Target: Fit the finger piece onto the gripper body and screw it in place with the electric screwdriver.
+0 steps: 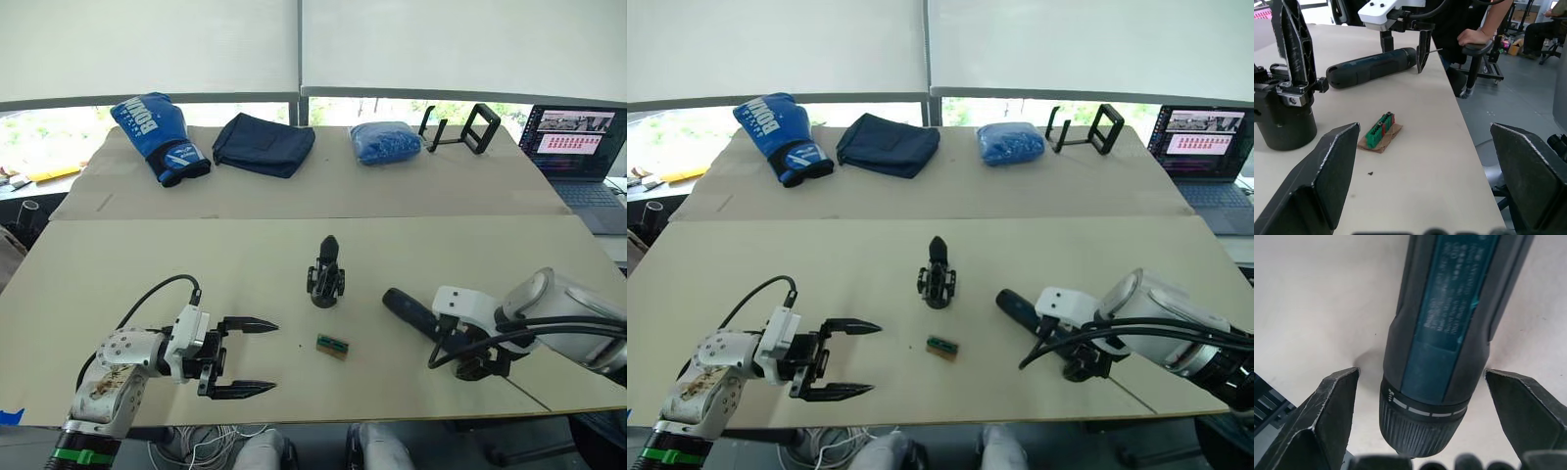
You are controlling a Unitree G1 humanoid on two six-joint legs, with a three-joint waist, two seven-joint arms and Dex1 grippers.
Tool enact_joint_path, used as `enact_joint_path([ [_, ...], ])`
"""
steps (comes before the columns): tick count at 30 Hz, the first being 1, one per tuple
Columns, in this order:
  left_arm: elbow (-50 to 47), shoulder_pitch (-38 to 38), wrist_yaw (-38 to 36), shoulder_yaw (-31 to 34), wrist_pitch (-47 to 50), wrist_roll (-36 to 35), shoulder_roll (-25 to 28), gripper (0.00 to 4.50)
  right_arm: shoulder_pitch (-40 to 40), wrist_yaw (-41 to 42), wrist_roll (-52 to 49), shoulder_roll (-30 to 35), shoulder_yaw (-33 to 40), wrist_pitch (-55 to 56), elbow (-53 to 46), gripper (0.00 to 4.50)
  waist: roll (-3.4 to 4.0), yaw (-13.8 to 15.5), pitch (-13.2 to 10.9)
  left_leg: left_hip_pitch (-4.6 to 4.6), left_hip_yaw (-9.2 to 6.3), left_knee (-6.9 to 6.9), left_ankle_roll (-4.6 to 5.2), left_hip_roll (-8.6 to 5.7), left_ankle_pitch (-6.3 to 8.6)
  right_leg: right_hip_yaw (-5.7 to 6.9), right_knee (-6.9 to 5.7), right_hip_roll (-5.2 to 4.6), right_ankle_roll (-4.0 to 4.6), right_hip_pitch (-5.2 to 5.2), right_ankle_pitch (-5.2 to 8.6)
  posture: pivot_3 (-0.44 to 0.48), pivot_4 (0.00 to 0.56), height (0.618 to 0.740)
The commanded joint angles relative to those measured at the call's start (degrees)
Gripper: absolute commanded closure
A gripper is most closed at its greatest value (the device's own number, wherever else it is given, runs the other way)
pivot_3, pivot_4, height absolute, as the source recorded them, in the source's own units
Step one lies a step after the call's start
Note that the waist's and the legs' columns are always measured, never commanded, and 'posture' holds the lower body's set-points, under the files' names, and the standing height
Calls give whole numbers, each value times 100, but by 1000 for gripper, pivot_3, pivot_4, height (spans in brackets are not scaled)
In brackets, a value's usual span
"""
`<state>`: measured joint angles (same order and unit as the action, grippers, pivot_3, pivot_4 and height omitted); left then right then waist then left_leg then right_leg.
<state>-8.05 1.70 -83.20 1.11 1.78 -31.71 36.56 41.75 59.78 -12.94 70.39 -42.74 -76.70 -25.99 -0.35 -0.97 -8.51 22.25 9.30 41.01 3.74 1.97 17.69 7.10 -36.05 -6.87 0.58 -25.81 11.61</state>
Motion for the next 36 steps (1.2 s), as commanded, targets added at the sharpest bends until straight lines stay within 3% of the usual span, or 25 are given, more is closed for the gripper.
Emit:
enact_joint_path([
  [1, -188, -28, 78, 24, 14, -110, -14, 0, 157, 17, 165, -171, -131, 43, 250, 9, -3, -18, 2, -2, 1, 0, -1, 0, -1, -1, 0, 0, 1, 1, -1, 0, 150, 740],
  [3, -186, -29, 106, 29, 3, -102, -15, 0, 225, 32, 215, -262, -164, 65, 396, 9, -9, -31, 5, -9, 1, -1, -4, 3, -2, -1, 0, 1, 1, 7, -1, 0, 150, 740],
  [4, -176, -22, 115, 34, -3, -100, -12, 0, 250, 43, 228, -298, -178, 75, 460, 253, -10, -31, 6, -11, 1, -1, -5, 4, -3, -1, 0, 3, 1, 9, -1, 0, 150, 740],
  [11, -148, 1, 128, 33, -11, -95, 9, 0, 314, 129, 369, -379, -191, 186, 575, 2527, -12, -22, 7, -13, 0, -2, -6, 5, -3, 0, -1, 2, 9, 11, -6, 0, 150, 740],
  [18, -108, 53, 99, 5, -3, -89, 11, 0, -96, 257, 241, 144, 337, 461, 244, 2567, -12, 23, 7, -7, 1, -2, -7, 5, -4, 1, -2, 1, 9, 4, -6, 0, 150, 740],
  [26, 157, 312, -17, -24, -22, -61, 20, 0, -917, 703, -1078, 732, 2717, 177, -204, 2567, 14, 80, -8, 18, 6, 0, -5, 2, -5, 0, -7, 4, 11, -23, -8, 0, 150, 740],
  [30, 360, 492, -127, -46, -84, -23, 26, 0, -1755, 1264, -1707, 864, 4845, 848, -109, 2567, 16, 109, -9, 15, 4, -3, -6, 3, -6, -2, -4, 36, 11, -21, -7, 0, 150, 740],
  [33, 470, 552, -206, -37, -104, -26, 56, 0, -1643, 1209, -3125, -674, 6909, 1023, -108, 2567, 1, 81, -13, 11, 7, -2, -6, 6, -6, -8, -2, 47, 9, -15, -9, 0, 150, 740],
  [36, 620, 579, -286, -4, -148, -8, 96, 0, -2056, 593, -3099, -1154, 7374, 939, -579, 2567, 4, 109, -11, 5, 1, -6, -12, 10, -9, -10, -5, 62, 16, -7, -14, 0, 150, 740],
])
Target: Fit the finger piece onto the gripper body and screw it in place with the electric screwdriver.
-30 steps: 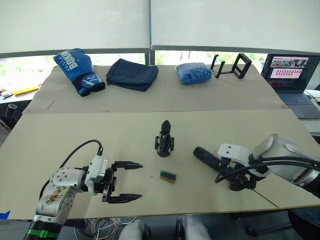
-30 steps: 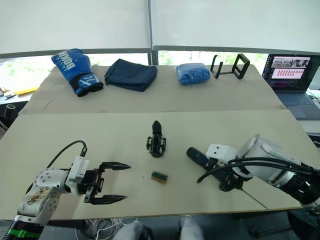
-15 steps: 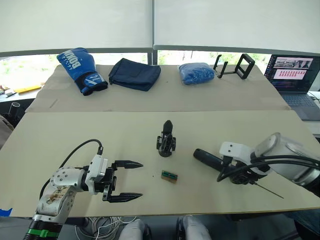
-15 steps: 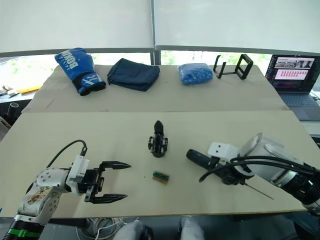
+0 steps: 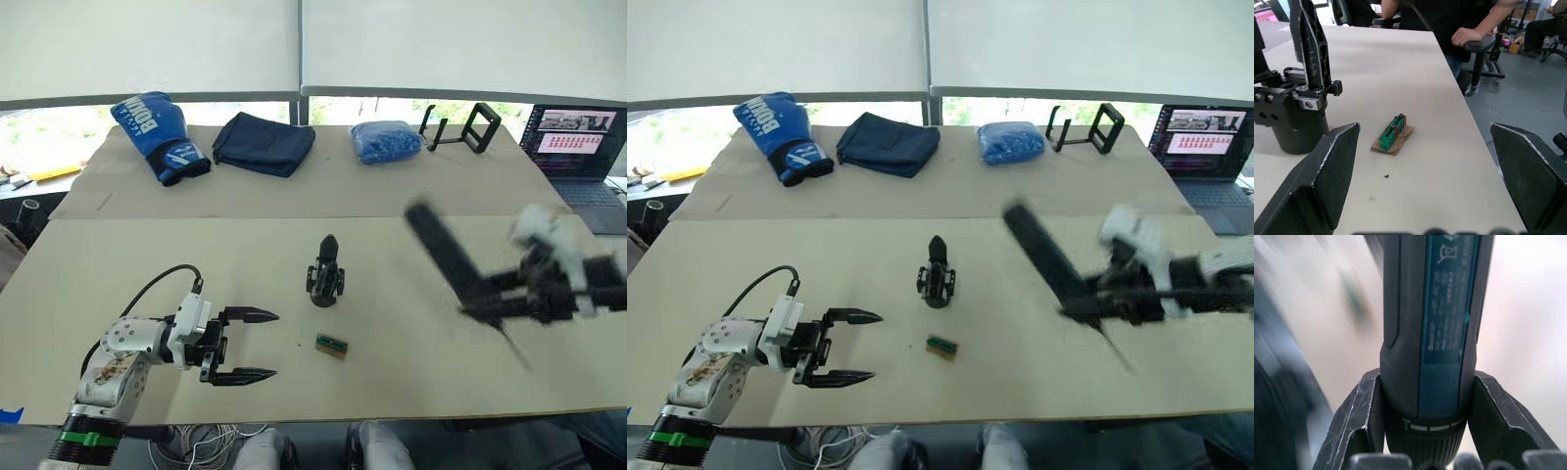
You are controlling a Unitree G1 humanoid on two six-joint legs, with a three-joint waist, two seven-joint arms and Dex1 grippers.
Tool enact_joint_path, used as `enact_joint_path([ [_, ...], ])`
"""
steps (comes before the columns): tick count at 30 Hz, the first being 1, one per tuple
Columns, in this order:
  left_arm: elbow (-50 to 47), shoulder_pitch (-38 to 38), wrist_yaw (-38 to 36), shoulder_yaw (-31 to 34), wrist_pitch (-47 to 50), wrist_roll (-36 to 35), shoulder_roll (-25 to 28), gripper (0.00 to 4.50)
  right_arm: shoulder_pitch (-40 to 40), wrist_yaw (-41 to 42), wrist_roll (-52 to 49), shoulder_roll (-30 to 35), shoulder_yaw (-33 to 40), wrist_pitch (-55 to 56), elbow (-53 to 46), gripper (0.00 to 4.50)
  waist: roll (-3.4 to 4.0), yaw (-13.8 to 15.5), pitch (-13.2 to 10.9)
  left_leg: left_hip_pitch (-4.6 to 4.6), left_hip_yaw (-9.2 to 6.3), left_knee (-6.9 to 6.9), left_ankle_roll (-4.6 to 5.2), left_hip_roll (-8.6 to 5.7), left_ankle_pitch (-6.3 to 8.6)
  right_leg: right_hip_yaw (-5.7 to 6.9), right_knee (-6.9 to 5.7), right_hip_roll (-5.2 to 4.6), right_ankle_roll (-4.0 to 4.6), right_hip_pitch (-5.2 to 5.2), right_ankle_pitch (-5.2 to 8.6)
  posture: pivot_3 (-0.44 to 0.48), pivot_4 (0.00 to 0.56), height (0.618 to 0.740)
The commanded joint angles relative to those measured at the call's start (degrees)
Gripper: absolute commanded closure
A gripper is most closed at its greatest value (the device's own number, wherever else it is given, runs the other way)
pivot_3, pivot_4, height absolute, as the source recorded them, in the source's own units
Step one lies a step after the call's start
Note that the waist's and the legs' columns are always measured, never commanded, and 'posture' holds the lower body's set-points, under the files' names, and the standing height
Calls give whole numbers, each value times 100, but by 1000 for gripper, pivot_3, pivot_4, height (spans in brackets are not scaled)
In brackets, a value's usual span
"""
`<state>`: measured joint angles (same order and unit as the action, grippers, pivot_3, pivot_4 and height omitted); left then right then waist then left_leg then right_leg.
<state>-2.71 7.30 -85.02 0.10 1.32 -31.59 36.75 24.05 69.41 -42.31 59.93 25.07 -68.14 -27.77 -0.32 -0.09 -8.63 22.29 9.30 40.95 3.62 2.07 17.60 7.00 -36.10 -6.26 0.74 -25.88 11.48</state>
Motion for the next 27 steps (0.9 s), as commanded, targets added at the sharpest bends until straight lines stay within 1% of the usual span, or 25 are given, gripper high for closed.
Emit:
enact_joint_path([
  [1, 139, 33, -131, 104, -117, -11, 85, 0, -463, -396, -240, -241, 723, 274, -611, 2567, -2, 50, 1, -7, -1, -1, -1, 1, 0, 2, 0, 1, 1, 6, 1, 0, 150, 740],
  [2, 200, 62, -156, 100, -131, 9, 89, 0, -561, -508, -440, -538, 899, 499, -805, 2567, -10, 81, 1, -7, -7, -2, -2, 2, 0, 7, 4, 0, 1, 16, 1, 0, 150, 740],
  [4, 352, 133, -224, 81, -190, 76, 104, 0, -625, -1067, -683, -1232, 1022, 905, -1194, 2567, -11, 76, 1, -1, -6, 2, -1, 3, 0, 9, 5, 0, 2, 12, 2, 0, 150, 740],
  [7, 546, 230, -274, 60, -272, 190, 107, 0, -799, -1601, -793, -2248, 786, 1725, -1683, 2567, -4, 71, -2, 0, -1, 1, 0, -9, -1, 0, 0, -5, 0, 5, 1, 0, 150, 740],
  [9, 646, 285, -279, 48, -332, 253, 95, 0, -1009, -1703, -643, -2671, 443, 2237, -1853, 2567, -4, 67, -1, -4, -1, 0, -2, -8, -1, 3, 1, 3, 0, 10, 1, 0, 150, 740],
  [11, 720, 334, -271, 34, -466, 331, 53, 0, -1325, -1397, -236, -2871, -86, 2961, -1932, 2567, -4, 58, -1, -9, 4, 0, -2, -9, -1, 1, 0, 7, -2, 15, 3, 0, 150, 740],
  [13, 729, 353, -234, -9, -510, 387, 19, 0, -1580, -1253, -16, -2883, -609, 3279, -1893, 2567, -4, 60, -1, -9, 7, 0, -2, -11, -1, 2, 1, 8, -3, 15, 3, 0, 150, 740],
  [17, 647, 309, -82, -225, -515, 608, -65, 0, -1403, -1214, 313, -3246, -1325, 4154, -1491, 2567, -4, 39, -2, -14, 13, 4, -1, -12, -2, -2, -2, 9, -3, 18, 3, 0, 150, 740],
  [20, 604, 356, 276, -330, -449, 751, -253, 0, -1238, -1101, 552, -3350, -1669, 4662, -1160, 2567, -3, 18, -2, -28, 13, 2, -1, -12, -2, -2, -1, 12, -3, 31, 4, 0, 150, 740],
  [22, 667, 429, 451, -476, -513, 972, -368, 0, -1176, -964, 676, -3361, -1856, 4990, -949, 2567, -4, 21, -2, -32, 11, 1, -1, -11, -2, -2, 1, 12, -3, 38, 4, 0, 150, 740],
  [27, 745, 568, 807, -861, -479, 1323, -700, 0, -1175, -714, 767, -3343, -2177, 5496, -638, 2567, -4, 26, -2, -35, 10, 3, 0, -12, -2, 1, 2, 12, -3, 44, 4, 0, 150, 740],
])
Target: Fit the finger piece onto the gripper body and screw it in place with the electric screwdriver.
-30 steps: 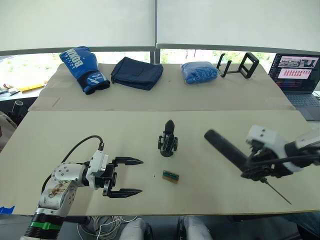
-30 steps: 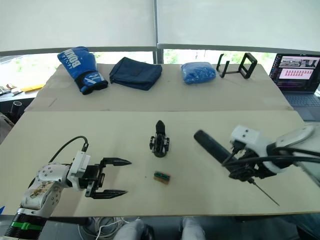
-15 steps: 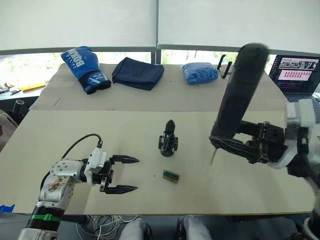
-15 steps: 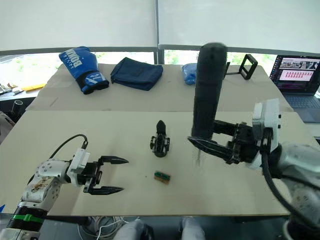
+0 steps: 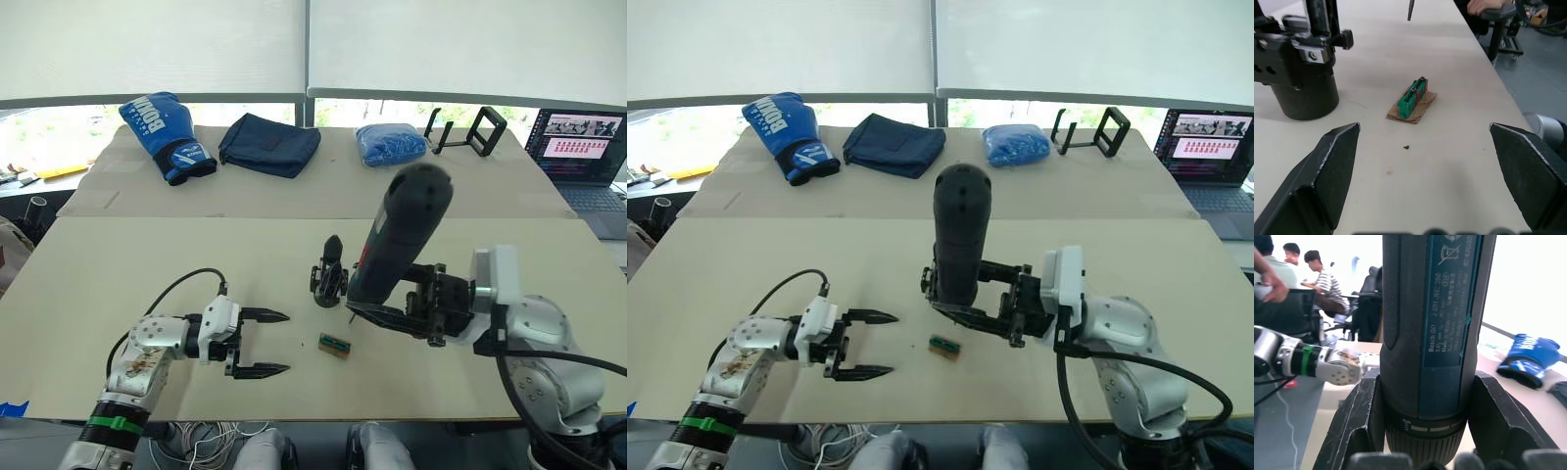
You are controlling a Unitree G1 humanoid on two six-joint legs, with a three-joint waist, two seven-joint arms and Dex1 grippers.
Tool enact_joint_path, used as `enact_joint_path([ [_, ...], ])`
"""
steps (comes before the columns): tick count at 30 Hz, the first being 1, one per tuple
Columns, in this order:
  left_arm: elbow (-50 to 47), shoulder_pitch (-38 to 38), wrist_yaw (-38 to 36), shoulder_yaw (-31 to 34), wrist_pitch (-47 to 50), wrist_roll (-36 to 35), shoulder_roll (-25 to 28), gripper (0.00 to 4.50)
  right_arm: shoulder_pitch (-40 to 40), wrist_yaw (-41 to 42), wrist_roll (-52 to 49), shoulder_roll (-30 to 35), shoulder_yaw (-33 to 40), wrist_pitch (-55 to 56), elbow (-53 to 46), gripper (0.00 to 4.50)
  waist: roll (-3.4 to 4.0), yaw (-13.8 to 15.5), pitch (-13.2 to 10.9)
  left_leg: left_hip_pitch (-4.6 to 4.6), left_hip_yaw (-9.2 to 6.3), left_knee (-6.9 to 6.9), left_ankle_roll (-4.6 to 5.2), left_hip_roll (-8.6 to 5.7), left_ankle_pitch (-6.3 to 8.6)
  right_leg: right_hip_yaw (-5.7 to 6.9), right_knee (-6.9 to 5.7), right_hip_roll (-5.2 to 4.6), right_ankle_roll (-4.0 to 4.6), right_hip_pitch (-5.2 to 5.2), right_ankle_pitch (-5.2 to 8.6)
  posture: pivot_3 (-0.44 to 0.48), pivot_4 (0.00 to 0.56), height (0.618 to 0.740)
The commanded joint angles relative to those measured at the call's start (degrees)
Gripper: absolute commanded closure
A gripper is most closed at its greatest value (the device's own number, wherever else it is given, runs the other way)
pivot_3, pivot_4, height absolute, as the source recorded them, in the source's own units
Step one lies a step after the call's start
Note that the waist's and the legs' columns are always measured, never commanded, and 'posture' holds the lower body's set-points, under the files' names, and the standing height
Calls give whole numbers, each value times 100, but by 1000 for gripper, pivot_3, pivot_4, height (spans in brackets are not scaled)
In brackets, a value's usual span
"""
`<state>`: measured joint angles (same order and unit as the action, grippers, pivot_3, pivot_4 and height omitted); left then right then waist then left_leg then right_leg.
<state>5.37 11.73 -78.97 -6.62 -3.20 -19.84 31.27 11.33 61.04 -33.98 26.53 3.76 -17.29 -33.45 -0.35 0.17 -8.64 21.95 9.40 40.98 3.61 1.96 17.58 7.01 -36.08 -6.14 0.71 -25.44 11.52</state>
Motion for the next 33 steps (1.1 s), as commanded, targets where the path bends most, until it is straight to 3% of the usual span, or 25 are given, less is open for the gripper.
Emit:
enact_joint_path([
  [1, -59, 152, 264, -261, -15, 205, -215, 0, 89, 140, -77, 2, -77, 464, -35, 2567, 0, 4, 0, -1, 0, 0, 0, 0, 0, 0, 0, 0, 0, 1, 0, 0, 150, 740],
  [17, 633, 545, 870, -926, -85, 823, -885, 0, -150, 51, -23, 162, -260, 704, 145, 2567, 0, 63, 1, -20, -7, 1, 9, 0, 4, 2, 2, -10, 1, 21, 0, 0, 150, 740],
  [33, 704, 793, 616, -1291, -72, 959, -1035, 0, -406, -46, -69, 339, -340, 606, 153, 2567, 1, 71, 1, -20, -13, 3, 22, -3, 8, 6, 3, -22, -1, 27, -1, 0, 150, 740],
])
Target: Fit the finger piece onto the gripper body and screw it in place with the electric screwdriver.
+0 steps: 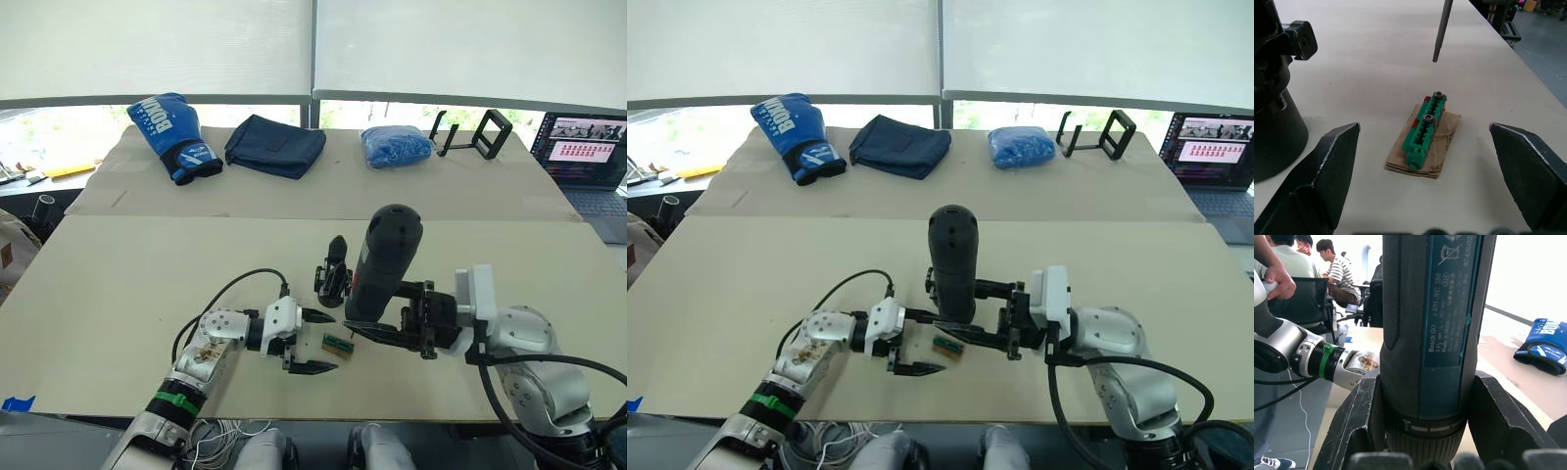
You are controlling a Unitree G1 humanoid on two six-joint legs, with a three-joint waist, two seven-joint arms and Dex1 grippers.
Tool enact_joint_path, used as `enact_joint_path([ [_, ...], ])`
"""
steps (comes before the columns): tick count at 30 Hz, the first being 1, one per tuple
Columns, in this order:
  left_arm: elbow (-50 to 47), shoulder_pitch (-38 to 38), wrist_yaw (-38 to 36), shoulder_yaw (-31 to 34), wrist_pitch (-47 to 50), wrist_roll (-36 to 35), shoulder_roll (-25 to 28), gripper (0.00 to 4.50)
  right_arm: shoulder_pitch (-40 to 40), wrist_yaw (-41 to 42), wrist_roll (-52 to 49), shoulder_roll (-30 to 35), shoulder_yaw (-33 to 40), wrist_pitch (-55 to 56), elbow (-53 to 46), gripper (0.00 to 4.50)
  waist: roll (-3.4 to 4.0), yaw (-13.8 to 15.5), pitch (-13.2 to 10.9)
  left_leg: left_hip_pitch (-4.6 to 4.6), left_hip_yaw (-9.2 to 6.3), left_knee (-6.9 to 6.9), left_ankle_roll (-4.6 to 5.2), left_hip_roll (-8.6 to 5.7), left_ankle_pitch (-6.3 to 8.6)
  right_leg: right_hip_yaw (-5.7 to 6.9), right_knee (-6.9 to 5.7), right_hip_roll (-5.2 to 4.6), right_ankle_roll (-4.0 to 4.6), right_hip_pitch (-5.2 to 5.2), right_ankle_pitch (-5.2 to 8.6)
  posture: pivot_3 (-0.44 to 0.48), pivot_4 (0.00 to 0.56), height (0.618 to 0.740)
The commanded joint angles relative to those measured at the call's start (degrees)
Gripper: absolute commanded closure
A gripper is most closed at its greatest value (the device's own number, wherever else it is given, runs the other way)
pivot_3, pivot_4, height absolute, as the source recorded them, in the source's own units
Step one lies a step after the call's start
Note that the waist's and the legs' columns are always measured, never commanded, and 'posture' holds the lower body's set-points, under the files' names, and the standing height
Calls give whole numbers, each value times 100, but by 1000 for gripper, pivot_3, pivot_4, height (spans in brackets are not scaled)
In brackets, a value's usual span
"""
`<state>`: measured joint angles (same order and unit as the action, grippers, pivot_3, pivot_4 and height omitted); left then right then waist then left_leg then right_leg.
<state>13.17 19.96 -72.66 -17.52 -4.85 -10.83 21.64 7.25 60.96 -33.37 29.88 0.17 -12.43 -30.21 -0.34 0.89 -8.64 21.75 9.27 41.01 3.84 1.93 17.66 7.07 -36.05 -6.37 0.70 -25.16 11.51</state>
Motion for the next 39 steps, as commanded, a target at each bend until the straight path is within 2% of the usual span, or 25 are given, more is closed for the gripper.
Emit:
enact_joint_path([
  [1, -92, -31, -23, -215, 105, 57, -74, 0, -9, -37, -126, 9, 9, 119, -170, 2567, 0, 0, 0, 0, 0, 0, 0, 0, 0, 0, 0, -1, 0, 0, 0, 0, 150, 740],
  [39, -411, -200, 57, -290, 404, 45, -52, 0, -31, -16, 85, 13, -107, 394, 88, 2567, 0, -5, 0, 1, 0, 0, 12, 0, 7, 0, 3, -6, -5, 0, 2, 0, 150, 740],
])
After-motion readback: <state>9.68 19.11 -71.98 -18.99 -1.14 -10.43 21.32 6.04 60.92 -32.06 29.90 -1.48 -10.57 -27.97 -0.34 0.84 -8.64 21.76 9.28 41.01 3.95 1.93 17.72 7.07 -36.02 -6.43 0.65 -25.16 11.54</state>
